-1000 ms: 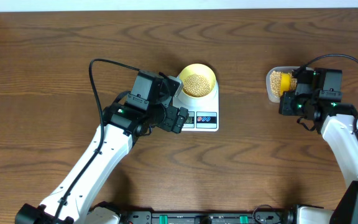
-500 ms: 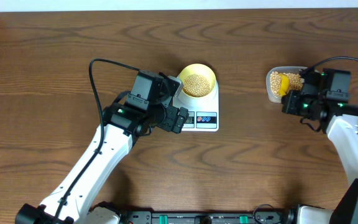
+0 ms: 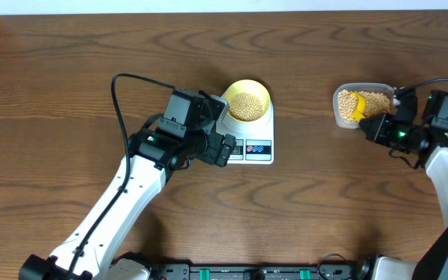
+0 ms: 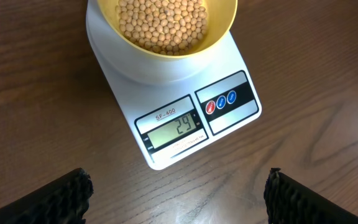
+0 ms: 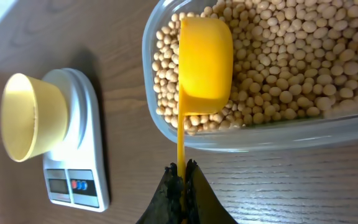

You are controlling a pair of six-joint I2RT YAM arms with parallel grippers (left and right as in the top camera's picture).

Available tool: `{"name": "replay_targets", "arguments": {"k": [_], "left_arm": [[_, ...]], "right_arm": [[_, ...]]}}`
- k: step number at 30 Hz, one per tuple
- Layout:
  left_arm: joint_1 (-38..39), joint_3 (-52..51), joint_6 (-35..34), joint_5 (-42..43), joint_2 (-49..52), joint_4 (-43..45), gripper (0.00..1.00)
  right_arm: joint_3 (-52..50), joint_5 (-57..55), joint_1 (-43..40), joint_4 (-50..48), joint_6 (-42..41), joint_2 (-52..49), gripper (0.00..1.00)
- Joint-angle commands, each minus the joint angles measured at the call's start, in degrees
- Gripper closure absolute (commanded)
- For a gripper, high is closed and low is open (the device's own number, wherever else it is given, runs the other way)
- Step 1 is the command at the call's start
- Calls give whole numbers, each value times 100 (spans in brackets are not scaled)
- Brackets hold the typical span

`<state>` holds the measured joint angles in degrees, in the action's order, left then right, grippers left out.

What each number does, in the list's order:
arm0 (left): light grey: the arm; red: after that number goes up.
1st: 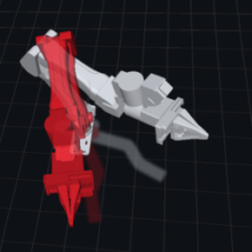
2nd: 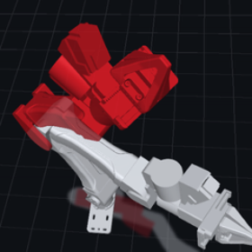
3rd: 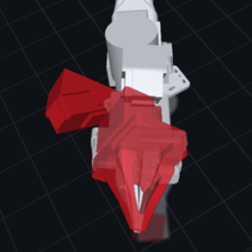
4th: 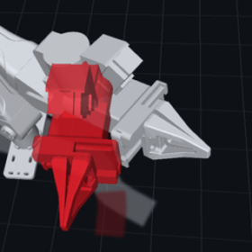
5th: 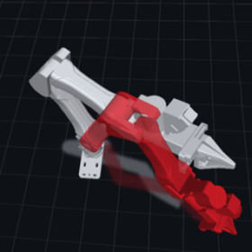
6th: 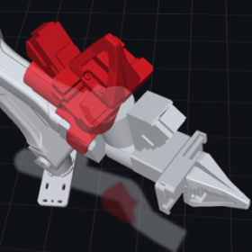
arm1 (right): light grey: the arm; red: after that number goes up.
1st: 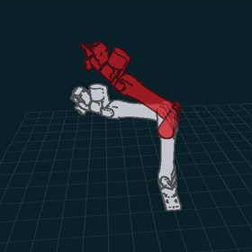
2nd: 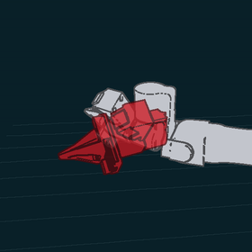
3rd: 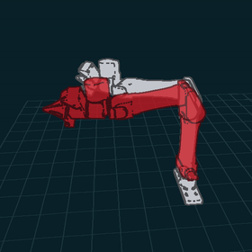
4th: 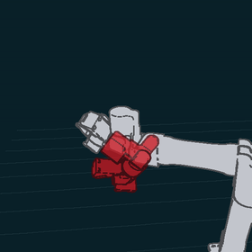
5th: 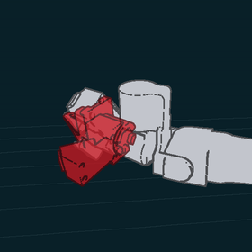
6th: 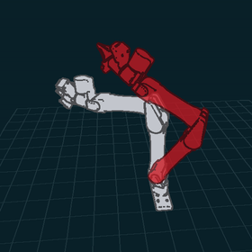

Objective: Scoop item into bowl and weigh 50g on scale
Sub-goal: 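Lower the scoop into the soybeans and drag it through the tub, then lift the refilled scoop out of the tub with the right gripper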

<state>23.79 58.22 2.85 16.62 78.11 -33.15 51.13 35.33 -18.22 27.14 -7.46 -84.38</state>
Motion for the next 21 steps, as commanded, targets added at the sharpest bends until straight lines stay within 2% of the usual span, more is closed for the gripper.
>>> {"name": "replay_targets", "arguments": {"k": [1,10,13,21], "left_arm": [[2,61,31,70,-66,-2,10],[2,61,31,70,-66,-2,10],[2,61,31,70,-66,-2,10],[2,61,31,70,-66,-2,10]], "right_arm": [[4,634,-212,-7,-72,-39,99],[4,688,-588,39,-201,-39,99],[4,763,-758,96,-693,-39,99],[4,1659,-1163,98,-925,-39,99]]}}
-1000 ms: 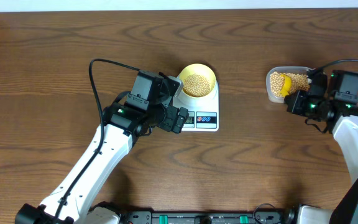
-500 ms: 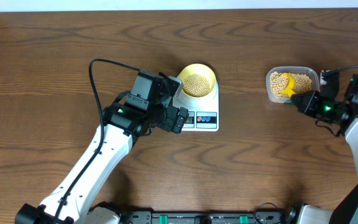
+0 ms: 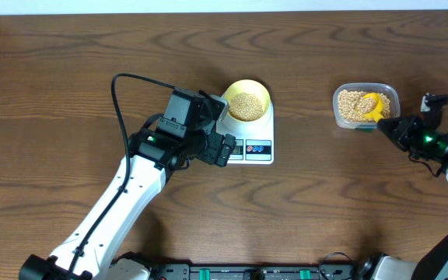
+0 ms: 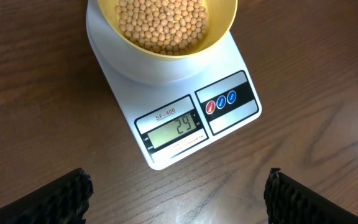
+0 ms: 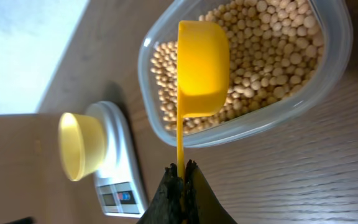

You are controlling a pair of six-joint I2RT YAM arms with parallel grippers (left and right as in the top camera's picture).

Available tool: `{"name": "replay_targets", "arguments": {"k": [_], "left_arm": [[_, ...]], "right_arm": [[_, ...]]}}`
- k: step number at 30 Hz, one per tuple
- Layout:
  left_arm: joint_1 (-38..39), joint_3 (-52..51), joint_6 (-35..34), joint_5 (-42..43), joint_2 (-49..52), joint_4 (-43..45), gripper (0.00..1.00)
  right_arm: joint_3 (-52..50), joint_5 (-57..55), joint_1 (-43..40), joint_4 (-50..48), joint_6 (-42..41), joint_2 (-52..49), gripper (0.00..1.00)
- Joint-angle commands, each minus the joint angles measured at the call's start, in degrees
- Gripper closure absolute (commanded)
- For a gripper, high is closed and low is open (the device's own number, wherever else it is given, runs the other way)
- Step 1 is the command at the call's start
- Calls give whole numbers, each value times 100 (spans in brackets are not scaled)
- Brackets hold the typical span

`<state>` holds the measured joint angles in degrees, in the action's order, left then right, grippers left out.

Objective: Scoop item into bowl and weigh 50g on scale
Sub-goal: 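Lift the refilled scoop out of the tub with the right gripper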

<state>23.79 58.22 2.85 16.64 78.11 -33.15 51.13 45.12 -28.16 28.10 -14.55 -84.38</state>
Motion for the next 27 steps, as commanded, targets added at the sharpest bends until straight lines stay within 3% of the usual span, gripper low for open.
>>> {"name": "replay_targets", "arguments": {"k": [1,11,17,27], "left_arm": [[2,61,31,66,-66,-2,10],[2,61,31,68,-66,-2,10],[2,61,28,66,-66,-2,10],[2,61,31,66,-66,-2,10]], "right_arm": [[4,782,-219,2,-225,-39,99],[4,1180,-824,282,-365,-39,99],[2,1987,-1078,256,-367,-39,99],[0,2402,-1145,234,-520,-39,99]]}}
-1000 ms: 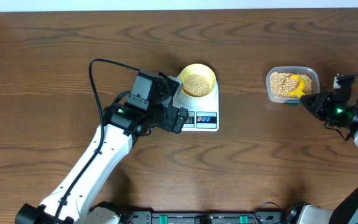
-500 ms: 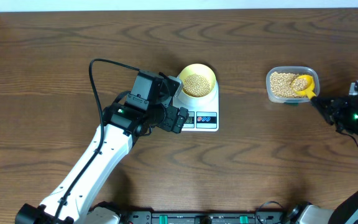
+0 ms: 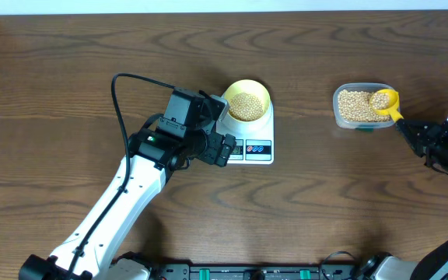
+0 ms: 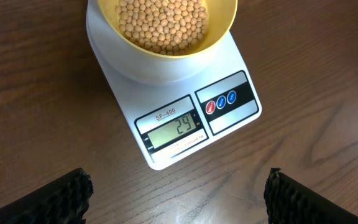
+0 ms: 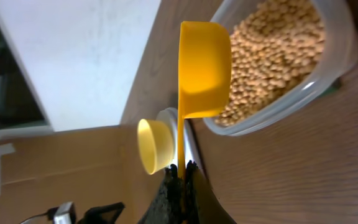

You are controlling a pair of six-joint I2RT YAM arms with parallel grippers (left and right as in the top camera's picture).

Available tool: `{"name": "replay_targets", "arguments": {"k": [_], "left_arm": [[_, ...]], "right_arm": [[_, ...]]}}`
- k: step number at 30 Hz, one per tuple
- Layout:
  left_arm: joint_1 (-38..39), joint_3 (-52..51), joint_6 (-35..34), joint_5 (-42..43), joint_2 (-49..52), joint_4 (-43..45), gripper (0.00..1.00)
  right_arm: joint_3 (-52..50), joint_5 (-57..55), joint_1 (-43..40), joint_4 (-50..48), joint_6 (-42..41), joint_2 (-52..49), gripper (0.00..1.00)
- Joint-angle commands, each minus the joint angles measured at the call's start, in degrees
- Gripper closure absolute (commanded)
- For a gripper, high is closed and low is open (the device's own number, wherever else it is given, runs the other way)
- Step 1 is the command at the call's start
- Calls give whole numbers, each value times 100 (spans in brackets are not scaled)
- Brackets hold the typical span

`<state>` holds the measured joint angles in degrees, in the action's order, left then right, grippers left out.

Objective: Scoop item into bowl and weigh 50g on scale
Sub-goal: 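Lift the refilled scoop out of the tub with the right gripper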

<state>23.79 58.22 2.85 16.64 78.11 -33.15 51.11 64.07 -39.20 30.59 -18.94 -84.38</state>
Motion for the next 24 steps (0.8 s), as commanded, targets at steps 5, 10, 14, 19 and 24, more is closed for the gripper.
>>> {"name": "replay_targets", "arguments": {"k": [5,10,14,19,24], "left_arm": [[2,61,31,66,-66,-2,10],[2,61,31,66,-66,-2,10],[2,61,31,68,-66,-2,10],[2,61,31,66,-66,-2,10],[2,61,31,66,-66,-2,10]], "right_arm": [[2,807,-39,-13,-107,-39,99],[2,876,-2,-13,-382,-39,99],[2,922,146,-15,-485,-39,99],[2,1003,356,-17,-555,-39,99],[2,1005,638,-188,-970,-39,99]]}}
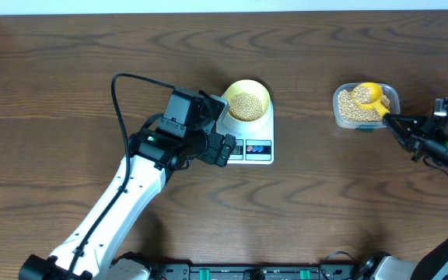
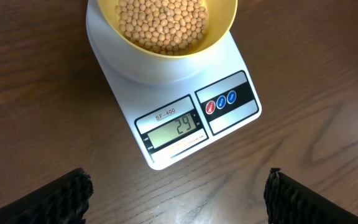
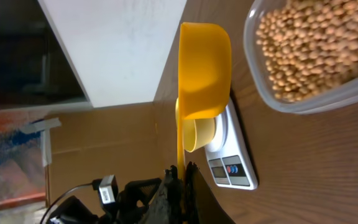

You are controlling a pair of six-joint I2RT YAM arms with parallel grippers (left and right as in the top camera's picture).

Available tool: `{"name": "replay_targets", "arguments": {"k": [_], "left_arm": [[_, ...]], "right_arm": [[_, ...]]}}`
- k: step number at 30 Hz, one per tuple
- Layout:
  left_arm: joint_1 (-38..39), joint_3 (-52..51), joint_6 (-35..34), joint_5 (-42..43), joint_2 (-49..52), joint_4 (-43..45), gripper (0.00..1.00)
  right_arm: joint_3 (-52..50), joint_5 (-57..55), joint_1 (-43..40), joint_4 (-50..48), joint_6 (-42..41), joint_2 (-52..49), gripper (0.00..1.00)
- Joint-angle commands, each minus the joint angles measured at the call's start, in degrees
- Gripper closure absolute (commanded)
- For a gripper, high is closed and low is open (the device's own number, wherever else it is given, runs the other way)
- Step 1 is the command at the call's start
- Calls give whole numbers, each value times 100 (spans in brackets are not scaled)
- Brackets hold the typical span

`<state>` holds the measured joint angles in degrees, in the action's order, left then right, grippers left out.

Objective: Scoop item into bowl and weigh 50g on scale
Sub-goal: 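Lift the refilled scoop out of the tub with the right gripper, then carry the scoop over the bowl on the scale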

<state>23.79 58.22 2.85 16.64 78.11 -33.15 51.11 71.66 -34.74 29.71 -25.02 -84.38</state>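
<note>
A yellow bowl (image 1: 248,101) of soybeans sits on the white scale (image 1: 253,148); the display (image 2: 174,130) reads 29. My right gripper (image 1: 399,124) is shut on the handle of a yellow scoop (image 1: 369,96), whose beans-filled cup hangs over the clear soybean container (image 1: 364,106). In the right wrist view the scoop (image 3: 202,68) is raised, with the container (image 3: 319,50) at upper right and the scale (image 3: 229,163) beyond. My left gripper (image 2: 178,193) stands open above the table just in front of the scale.
Bare wooden table (image 1: 325,210) lies between scale and container and along the front. A black cable (image 1: 119,93) loops off the left arm. The table's back edge meets a white wall (image 3: 117,43).
The right gripper has shifted left with the scoop: its cup was over the container's right end and is now over the middle, still holding beans. Left arm and scale reading are unchanged.
The scoop lay low in the beans at the container's left part. Then it was in the middle of the container, then raised with beans at the right end, and now back over the middle. The scale has read 29 throughout; the left gripper stayed open.
</note>
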Motion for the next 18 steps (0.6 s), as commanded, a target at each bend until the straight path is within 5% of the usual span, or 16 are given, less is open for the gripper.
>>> {"name": "replay_targets", "arguments": {"k": [1,18], "left_arm": [[2,61,31,66,-66,-2,10],[2,61,31,66,-66,-2,10]], "right_arm": [[2,249,267,-173,-511,-39,99],[2,-485,2181,-2570,-2900,-39,99]]}}
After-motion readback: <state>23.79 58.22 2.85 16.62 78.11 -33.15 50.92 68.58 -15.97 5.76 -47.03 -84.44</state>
